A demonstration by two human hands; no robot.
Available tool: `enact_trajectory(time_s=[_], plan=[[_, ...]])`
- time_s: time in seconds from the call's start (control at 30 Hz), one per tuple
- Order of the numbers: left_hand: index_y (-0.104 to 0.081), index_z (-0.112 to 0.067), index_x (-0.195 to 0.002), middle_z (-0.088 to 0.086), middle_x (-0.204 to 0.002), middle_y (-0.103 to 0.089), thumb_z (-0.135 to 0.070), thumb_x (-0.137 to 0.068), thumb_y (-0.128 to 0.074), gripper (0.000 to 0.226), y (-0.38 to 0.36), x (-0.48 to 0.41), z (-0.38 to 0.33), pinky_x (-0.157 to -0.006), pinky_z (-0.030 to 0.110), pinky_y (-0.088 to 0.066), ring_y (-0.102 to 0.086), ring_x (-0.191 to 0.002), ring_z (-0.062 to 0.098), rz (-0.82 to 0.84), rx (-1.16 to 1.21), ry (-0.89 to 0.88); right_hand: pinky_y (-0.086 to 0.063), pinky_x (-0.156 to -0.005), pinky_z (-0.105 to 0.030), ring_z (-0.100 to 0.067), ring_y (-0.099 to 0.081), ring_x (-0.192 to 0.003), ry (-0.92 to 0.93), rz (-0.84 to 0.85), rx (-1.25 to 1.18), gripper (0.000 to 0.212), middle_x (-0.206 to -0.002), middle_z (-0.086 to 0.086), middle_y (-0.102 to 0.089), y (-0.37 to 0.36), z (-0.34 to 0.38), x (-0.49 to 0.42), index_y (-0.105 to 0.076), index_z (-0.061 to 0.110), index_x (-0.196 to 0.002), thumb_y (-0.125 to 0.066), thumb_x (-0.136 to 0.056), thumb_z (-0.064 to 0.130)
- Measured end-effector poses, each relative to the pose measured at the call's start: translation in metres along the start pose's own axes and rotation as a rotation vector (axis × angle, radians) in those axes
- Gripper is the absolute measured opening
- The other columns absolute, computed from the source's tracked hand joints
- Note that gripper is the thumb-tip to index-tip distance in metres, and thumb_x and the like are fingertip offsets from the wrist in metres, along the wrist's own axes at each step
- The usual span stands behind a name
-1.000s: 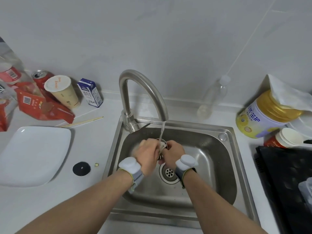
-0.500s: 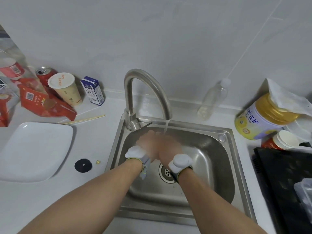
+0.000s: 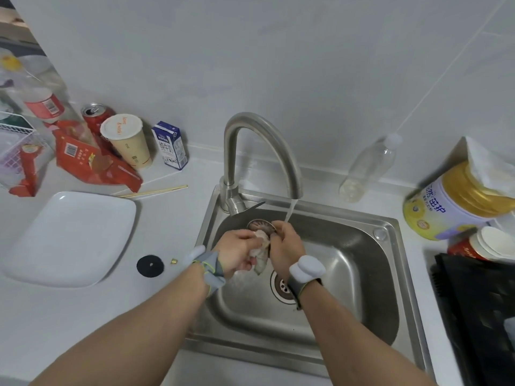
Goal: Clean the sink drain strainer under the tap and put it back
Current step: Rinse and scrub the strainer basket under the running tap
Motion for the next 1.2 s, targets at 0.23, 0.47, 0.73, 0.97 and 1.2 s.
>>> enact_trajectory(time_s=[0.23, 0.47, 0.73, 0.97, 1.2], plan=[[-0.061, -0.017, -0.086, 0.009, -0.081, -0.060, -0.012, -0.091, -0.058, 0.007, 0.005, 0.005, 0.006, -0.072, 0.042, -0.057, -0.060, -0.073, 0.024, -0.283, -0.023, -0.189, -0.038, -0.046, -0.007, 0.001, -0.050, -0.053, 0.021, -0.108, -0.027, 0.035, -0.058, 0.019, -0.059, 0.019, -0.015, -0.008, -0.063, 0.036, -0.065, -0.050, -0.092, 0.019], [-0.060, -0.008, -0.088, 0.014, -0.087, -0.066, -0.002, -0.093, -0.053, 0.011, -0.011, 0.009, 0.002, -0.072, 0.035, -0.060, -0.067, -0.079, 0.025, -0.169, 0.362, -0.131, -0.058, -0.068, -0.042, -0.027, -0.066, -0.075, -0.094, -0.116, -0.030, 0.014, -0.080, -0.003, -0.068, 0.009, -0.020, -0.007, -0.064, 0.022, -0.076, -0.061, -0.085, 0.032], [-0.069, -0.014, -0.107, 0.007, -0.107, -0.068, -0.006, -0.084, -0.066, 0.024, -0.013, 0.017, -0.011, -0.086, 0.016, -0.050, -0.065, -0.092, 0.017, -0.252, -0.178, -0.369, -0.051, -0.069, -0.035, -0.019, -0.061, -0.073, -0.188, 0.019, -0.165, 0.041, -0.075, -0.001, -0.068, -0.004, -0.010, -0.004, -0.070, 0.018, -0.068, -0.048, -0.090, 0.044], [-0.068, -0.024, -0.111, -0.010, -0.108, -0.060, -0.019, -0.091, -0.059, 0.023, -0.025, 0.014, -0.021, -0.074, -0.005, -0.035, -0.056, -0.094, 0.005, -0.246, -0.453, -0.521, -0.057, -0.073, -0.051, -0.039, -0.062, -0.076, -0.054, 0.016, -0.140, 0.030, -0.078, -0.021, -0.065, 0.012, -0.001, -0.006, -0.064, 0.005, -0.073, -0.049, -0.092, 0.023], [-0.072, -0.012, -0.105, 0.010, -0.099, -0.073, -0.023, -0.092, -0.054, 0.026, -0.020, -0.007, -0.026, -0.084, 0.030, -0.050, -0.065, -0.092, 0.025, -0.394, -0.264, -0.239, -0.034, -0.053, -0.029, -0.016, -0.042, -0.056, 0.171, -0.005, 0.181, 0.038, -0.057, 0.001, -0.049, 0.015, 0.015, 0.001, -0.046, 0.018, -0.056, -0.046, -0.094, 0.014]])
Point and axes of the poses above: each hand's wrist, its own x-axis away from the middle knuckle, its own y-axis out of the back of the hand, z = x × y, the point moved 4 cm from there along -x, towards the middle knuckle
